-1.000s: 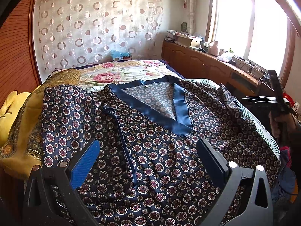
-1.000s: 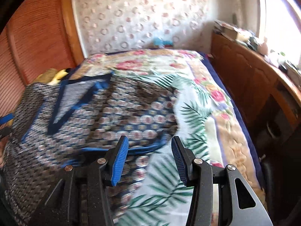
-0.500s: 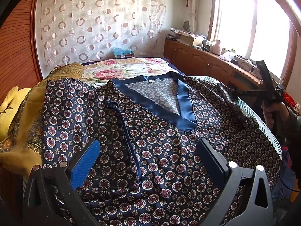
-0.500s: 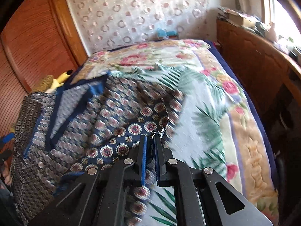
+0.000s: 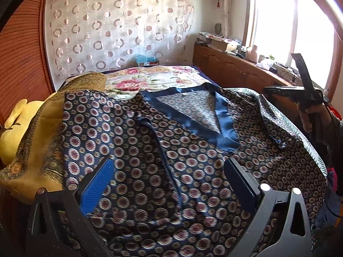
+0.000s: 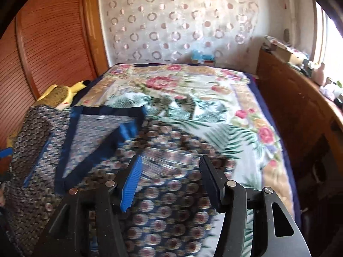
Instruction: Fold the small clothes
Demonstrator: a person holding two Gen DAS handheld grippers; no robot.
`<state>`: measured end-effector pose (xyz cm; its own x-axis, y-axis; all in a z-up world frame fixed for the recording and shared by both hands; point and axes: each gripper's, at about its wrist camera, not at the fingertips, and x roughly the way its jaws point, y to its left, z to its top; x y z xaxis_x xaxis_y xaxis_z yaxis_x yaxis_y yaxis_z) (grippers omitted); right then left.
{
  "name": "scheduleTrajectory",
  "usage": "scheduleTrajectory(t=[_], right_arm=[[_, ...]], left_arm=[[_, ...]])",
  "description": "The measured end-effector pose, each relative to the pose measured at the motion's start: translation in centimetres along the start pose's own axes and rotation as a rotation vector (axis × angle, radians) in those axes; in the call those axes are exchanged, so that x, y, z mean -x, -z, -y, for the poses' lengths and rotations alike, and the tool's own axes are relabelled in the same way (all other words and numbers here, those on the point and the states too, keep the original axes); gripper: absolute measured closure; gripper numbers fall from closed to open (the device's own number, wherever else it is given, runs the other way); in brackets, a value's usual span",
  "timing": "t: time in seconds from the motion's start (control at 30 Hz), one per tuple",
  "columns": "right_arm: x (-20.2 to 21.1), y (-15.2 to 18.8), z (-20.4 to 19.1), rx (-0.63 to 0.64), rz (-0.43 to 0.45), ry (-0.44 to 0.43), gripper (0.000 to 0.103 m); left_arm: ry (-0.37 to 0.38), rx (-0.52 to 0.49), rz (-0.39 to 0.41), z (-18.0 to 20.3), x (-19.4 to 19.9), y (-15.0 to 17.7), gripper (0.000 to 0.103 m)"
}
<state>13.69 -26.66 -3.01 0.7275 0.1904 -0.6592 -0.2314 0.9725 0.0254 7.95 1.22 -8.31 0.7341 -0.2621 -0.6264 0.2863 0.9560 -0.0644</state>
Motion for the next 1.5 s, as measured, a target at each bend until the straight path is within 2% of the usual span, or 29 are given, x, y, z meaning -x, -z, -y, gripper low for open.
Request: scheduleTrajectory(t=[0.23,0.43,0.73,0.93,1.03,1.1,1.13,1.2,1.33,1.37,1.43,1.5], right_arm=[[-3.4,1.6,4.2,-0.074,-0.088,0.061,0.045],[-5.9,1.6,4.4,-0.084,-0.137,0.018,0.046],[-6.6,1.5,4.4,-0.024,-0.119,0.048,0.045],[-6.4,1.6,4.5,-0.02,-0.119,0.051,0.045],[-6.3,1.7,4.4,-0.017,-0.119,0.054,0.045],[-6.3,1.6,4.5,-0.017,-0.119,0.054,0.045],[-6.3,1.6,4.4,-0.017,-0.119,0.054,0.045],[-6.3,1.6,4.5,-0.017,-0.119,0.054,0.045],[-6.3,1.6,4.5,-0.016,-0.119,0.055,0.046],[-6.3,1.6,4.5,-0.017,-0.119,0.051,0.049],[-5.9,1.5,4.4,-0.006,-0.119,0.023,0.084],[-6.1,1.1,4.4,-0.01,-0.134,-0.009,0.095]], left_arm=[[-0.039,0.035,0.0,-2.7,-0.7,-1.2,0.0],[-0.084,0.049,0.003,-4.6,-1.2,-2.6,0.0],[-0.16,0.069,0.0,-8.3,-1.6,-4.1,0.0],[-0.16,0.095,-0.017,-11.3,-2.8,-5.5,0.0],[-0.135,0.102,-0.056,-12.4,-4.1,-6.1,0.009],[-0.126,0.1,-0.089,-12.9,-5.0,-6.5,0.022],[-0.12,0.095,-0.101,-13.0,-5.4,-6.6,0.025],[-0.105,0.092,-0.124,-13.2,-6.3,-7.0,0.042],[-0.094,0.092,-0.156,-13.3,-7.2,-7.3,0.054],[-0.091,0.09,-0.16,-13.3,-7.3,-7.4,0.057],[-0.086,0.081,-0.166,-13.2,-7.4,-7.6,0.066],[-0.078,0.068,-0.175,-12.8,-7.3,-7.7,0.08]])
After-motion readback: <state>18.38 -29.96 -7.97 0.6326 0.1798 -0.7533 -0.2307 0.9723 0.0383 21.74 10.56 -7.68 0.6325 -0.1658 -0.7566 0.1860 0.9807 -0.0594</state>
